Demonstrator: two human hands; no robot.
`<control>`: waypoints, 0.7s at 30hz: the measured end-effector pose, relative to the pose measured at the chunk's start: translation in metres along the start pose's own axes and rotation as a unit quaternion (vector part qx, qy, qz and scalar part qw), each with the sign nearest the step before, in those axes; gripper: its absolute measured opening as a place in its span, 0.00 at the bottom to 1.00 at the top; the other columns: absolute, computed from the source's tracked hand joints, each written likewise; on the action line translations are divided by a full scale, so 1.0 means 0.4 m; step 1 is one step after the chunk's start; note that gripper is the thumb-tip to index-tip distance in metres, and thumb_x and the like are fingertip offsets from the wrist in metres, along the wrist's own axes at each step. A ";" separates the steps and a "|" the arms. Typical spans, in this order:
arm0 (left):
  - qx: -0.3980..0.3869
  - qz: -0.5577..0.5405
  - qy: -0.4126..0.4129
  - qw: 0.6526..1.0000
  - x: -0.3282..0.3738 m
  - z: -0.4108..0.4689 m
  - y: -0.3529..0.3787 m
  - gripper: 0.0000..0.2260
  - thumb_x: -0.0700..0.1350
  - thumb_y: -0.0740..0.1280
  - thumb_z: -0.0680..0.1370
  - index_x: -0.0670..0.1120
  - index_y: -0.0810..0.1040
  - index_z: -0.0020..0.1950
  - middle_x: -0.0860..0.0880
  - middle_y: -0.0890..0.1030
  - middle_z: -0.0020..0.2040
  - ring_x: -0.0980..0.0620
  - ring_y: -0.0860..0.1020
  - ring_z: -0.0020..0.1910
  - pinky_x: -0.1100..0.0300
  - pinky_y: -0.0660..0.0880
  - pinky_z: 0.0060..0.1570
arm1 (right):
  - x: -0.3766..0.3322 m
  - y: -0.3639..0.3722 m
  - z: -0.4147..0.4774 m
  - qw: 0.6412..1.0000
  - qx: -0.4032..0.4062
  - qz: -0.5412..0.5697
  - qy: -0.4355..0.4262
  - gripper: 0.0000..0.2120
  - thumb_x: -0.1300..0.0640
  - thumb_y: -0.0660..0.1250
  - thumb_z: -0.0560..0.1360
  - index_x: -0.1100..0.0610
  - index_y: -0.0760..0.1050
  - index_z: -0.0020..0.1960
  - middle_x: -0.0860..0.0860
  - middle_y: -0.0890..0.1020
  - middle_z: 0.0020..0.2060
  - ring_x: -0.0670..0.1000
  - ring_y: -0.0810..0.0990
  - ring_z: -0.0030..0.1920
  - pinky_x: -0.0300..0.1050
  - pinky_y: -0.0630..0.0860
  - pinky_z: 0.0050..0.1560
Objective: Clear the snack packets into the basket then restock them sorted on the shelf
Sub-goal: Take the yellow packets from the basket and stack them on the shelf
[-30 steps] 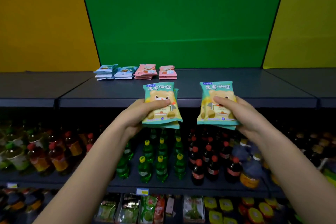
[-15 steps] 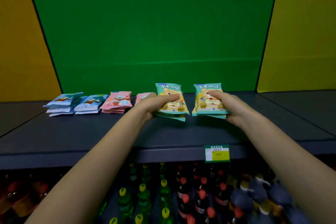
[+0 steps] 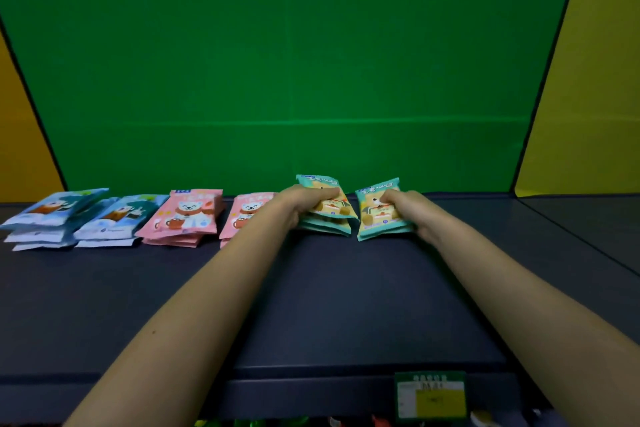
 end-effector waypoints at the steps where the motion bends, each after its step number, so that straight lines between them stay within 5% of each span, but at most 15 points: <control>1: 0.006 0.010 -0.001 1.000 -0.006 0.017 -0.004 0.12 0.52 0.68 0.74 0.44 0.74 0.38 0.49 0.81 0.31 0.55 0.79 0.29 0.65 0.73 0.27 | 0.001 0.001 0.007 1.000 0.001 -0.011 -0.001 0.09 0.53 0.61 0.75 0.58 0.73 0.43 0.53 0.78 0.33 0.50 0.75 0.33 0.44 0.70 0.41; 3: 0.033 0.050 0.009 0.998 -0.008 0.036 -0.019 0.20 0.56 0.68 0.73 0.41 0.77 0.53 0.45 0.81 0.50 0.48 0.80 0.49 0.60 0.73 0.46 | 0.002 -0.001 0.021 0.999 0.016 -0.034 -0.007 0.11 0.52 0.62 0.74 0.60 0.74 0.49 0.53 0.79 0.34 0.50 0.75 0.33 0.43 0.69 0.39; 5: 0.052 0.100 0.021 0.993 -0.004 0.035 -0.025 0.25 0.56 0.65 0.75 0.38 0.72 0.62 0.45 0.75 0.57 0.44 0.75 0.59 0.59 0.69 0.53 | 0.000 -0.006 0.024 0.996 0.038 -0.076 -0.017 0.14 0.51 0.62 0.74 0.59 0.73 0.53 0.53 0.79 0.38 0.51 0.74 0.35 0.43 0.67 0.34; 8: 0.087 0.226 0.059 0.968 0.021 0.009 -0.026 0.19 0.53 0.61 0.78 0.38 0.72 0.59 0.41 0.75 0.54 0.41 0.75 0.57 0.57 0.70 0.52 | -0.007 -0.013 0.017 0.981 0.064 -0.175 -0.044 0.12 0.51 0.60 0.75 0.59 0.74 0.50 0.56 0.78 0.46 0.54 0.75 0.44 0.42 0.65 0.34; 13: 0.174 0.385 0.143 0.895 0.054 -0.068 -0.064 0.21 0.51 0.62 0.77 0.38 0.70 0.64 0.39 0.73 0.65 0.40 0.71 0.63 0.52 0.70 0.58 | -0.051 -0.048 -0.066 0.955 0.114 -0.256 -0.098 0.19 0.54 0.60 0.77 0.62 0.71 0.64 0.58 0.75 0.62 0.58 0.73 0.62 0.47 0.69 0.58; 21: 0.249 0.393 0.309 0.830 -0.010 -0.389 -0.165 0.10 0.50 0.62 0.77 0.46 0.79 0.51 0.47 0.83 0.50 0.43 0.78 0.51 0.54 0.71 0.44 | -0.077 -0.115 -0.421 0.908 0.164 -0.273 -0.273 0.13 0.56 0.64 0.76 0.56 0.76 0.60 0.54 0.78 0.59 0.53 0.75 0.60 0.45 0.68 0.62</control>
Point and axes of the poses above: each hand's wrist, its own z-axis towards the middle knuckle, its own y-axis out of the palm, x = y × z, the point moved 7 cm from there along z, towards the middle knuckle
